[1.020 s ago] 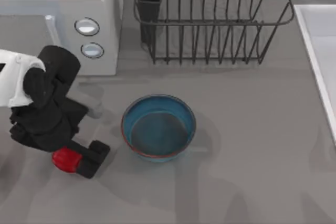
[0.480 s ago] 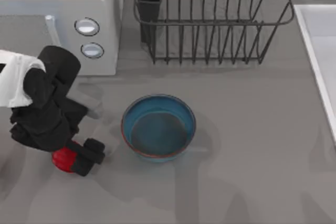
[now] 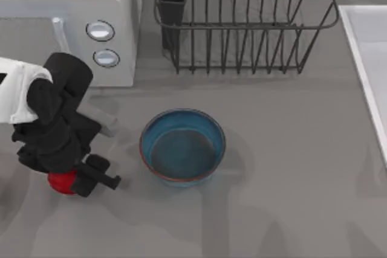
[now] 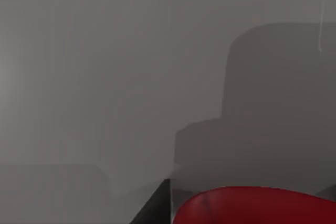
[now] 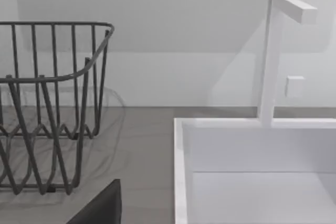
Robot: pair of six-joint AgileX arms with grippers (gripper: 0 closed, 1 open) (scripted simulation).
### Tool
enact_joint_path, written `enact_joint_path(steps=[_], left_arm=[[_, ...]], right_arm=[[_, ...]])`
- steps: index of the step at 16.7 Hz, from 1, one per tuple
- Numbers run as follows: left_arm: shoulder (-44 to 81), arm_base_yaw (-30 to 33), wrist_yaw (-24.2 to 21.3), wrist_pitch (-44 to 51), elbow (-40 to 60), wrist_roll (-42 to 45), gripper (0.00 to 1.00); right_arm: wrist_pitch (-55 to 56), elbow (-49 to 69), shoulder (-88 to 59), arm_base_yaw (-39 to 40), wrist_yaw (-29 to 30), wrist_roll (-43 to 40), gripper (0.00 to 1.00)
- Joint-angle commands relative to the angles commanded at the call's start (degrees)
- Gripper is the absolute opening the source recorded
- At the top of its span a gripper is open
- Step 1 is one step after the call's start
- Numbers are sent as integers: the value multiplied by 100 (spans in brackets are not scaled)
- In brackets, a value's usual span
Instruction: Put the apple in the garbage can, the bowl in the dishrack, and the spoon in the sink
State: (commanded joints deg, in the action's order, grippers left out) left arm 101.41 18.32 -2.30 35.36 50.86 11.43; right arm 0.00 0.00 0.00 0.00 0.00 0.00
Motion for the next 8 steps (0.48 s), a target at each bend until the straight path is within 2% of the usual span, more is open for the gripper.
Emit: enact_joint_path(steps=[8], left_arm=[[0,0,0,0,0,0,0]], right_arm=[[0,0,0,0,0,0,100]])
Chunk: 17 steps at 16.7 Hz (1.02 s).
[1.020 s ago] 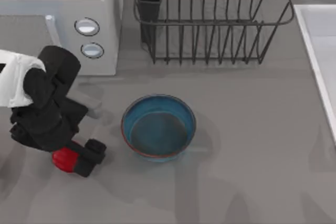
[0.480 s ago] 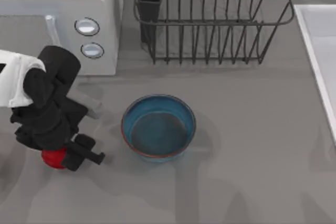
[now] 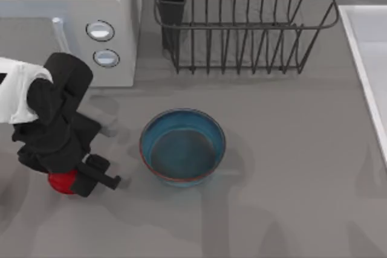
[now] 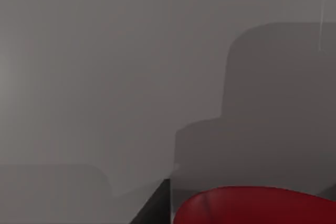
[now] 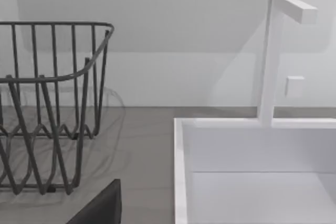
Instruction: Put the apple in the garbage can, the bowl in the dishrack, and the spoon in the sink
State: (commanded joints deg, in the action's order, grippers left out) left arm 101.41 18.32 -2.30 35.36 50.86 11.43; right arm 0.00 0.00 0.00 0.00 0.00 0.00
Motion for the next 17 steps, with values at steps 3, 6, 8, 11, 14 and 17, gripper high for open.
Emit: enact_joint_path(steps=[3,6,8,11,14,17], left_arm=[[-102,-25,123,123,118,63,0],[-304,-29,125,709,505,44,0],[-507,-26,125,1337,835,35,0],[-820,-12,126,2137,1298,32,0],[-998,-12,127,2409,1497,28,0],[-976,-21,130,2394,1482,38,0]], right_arm=[[0,0,0,0,0,0,100],[0,0,0,0,0,0,100],[0,0,0,0,0,0,100],[0,0,0,0,0,0,100],[0,0,0,0,0,0,100],[0,0,0,0,0,0,100]])
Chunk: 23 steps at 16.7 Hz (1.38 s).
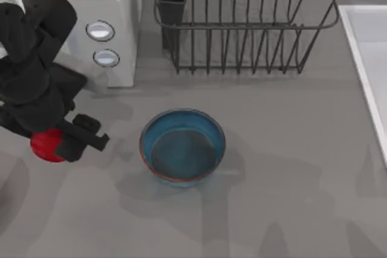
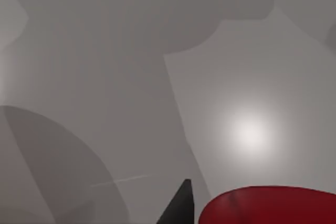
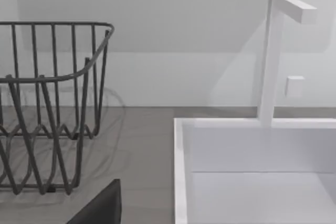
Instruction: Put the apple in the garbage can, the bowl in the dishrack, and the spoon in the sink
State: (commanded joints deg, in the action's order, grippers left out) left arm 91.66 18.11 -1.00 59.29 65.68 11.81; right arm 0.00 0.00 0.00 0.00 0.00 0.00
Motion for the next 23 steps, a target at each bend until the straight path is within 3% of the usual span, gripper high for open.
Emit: enact_joint_path(steps=[4,8,16,23], left_arm=[[-6,-275,-13,44,45,354,0],[-37,-1118,-46,197,190,1661,0],[-240,-3051,-54,680,420,6307,0],[-622,-3952,6,987,444,9541,0]], right_arm=[[0,0,0,0,0,0,100],[0,0,0,0,0,0,100],[0,0,0,0,0,0,100],[0,0,0,0,0,0,100]])
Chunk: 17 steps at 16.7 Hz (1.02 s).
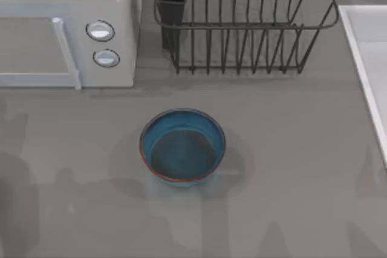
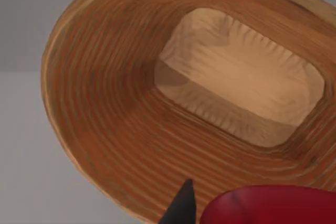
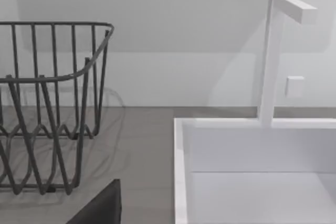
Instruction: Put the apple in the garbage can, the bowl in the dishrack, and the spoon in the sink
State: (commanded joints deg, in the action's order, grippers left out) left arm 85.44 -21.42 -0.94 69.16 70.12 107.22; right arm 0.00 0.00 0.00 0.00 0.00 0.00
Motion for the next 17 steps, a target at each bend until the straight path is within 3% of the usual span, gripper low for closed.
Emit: enact_joint_path(steps=[5,11,17], left_arm=[[-197,-146,27,85,-11,1038,0],[-176,-120,25,60,-28,1091,0],[91,-175,32,-1117,-870,1110,0]], right_arm=[[0,0,0,0,0,0,100],[0,0,0,0,0,0,100],[0,0,0,0,0,0,100]])
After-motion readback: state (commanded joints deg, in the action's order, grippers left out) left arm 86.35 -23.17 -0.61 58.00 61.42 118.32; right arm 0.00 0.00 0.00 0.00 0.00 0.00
